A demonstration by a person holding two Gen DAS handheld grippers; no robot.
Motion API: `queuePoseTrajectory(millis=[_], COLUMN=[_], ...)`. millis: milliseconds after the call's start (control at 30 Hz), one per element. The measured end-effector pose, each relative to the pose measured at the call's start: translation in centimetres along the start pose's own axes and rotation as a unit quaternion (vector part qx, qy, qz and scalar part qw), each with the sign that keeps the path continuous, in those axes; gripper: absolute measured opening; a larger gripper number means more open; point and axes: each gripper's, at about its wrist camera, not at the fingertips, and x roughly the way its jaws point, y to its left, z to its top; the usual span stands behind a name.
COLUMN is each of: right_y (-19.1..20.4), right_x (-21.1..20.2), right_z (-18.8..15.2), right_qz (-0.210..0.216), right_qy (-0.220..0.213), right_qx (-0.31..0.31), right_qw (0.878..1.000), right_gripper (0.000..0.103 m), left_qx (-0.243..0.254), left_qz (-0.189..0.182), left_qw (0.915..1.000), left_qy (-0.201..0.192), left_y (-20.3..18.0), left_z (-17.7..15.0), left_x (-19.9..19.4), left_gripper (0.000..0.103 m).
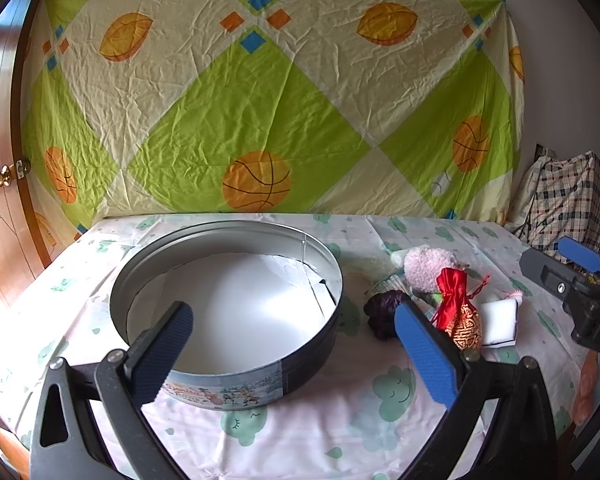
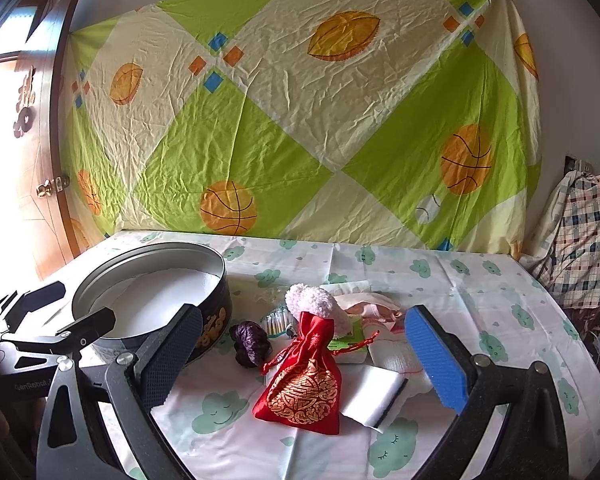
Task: Organize soft objects
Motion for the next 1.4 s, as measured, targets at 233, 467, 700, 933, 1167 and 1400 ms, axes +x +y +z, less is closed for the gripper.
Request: queuePoseTrajectory(millis=[233, 467, 700, 933, 1167, 1400], right_y=[-0.4, -1.4, -2.1, -3.3, -5.1, -6.9], right_x=[0.1, 0.5, 1.0, 1.6, 2.2, 2.6], right_z=[-0.1, -0.8, -1.5, -2.4, -3.7, -4.7], right_qz=[0.003, 0.002, 0.001, -0.001, -0.008, -0.019], right_qy=[0.000, 0.007, 0.012, 0.021, 0.032, 0.040], right_qx=[0.001, 0.014, 0.026, 0.039, 0.055, 0.070], right_qw=[1.000, 1.000, 1.000, 0.999, 0.998, 0.997], right_gripper=[0.103, 0.103, 0.103, 0.103, 0.103, 0.103], left_qx=[0.007, 0.014, 0.021, 0.028, 0.040, 0.056], left_qz=[0.000, 0.001, 0.001, -0.002, -0.004, -0.018], left_qw=[1.0000, 0.9999, 0.9997, 0.9993, 0.9984, 0.9971], left_qy=[0.003, 0.008, 0.015, 0.026, 0.041, 0.049], left_y=[-0.5, -1.1, -1.9, -2.8, -4.5, -6.6], left_z=[-0.1, -0.3, -0.8, -1.3, -1.9, -2.3], left_x=[0.4, 0.8, 1.4, 2.3, 3.7, 4.7], left_gripper=[0.103, 0.103, 0.103, 0.103, 0.103, 0.103])
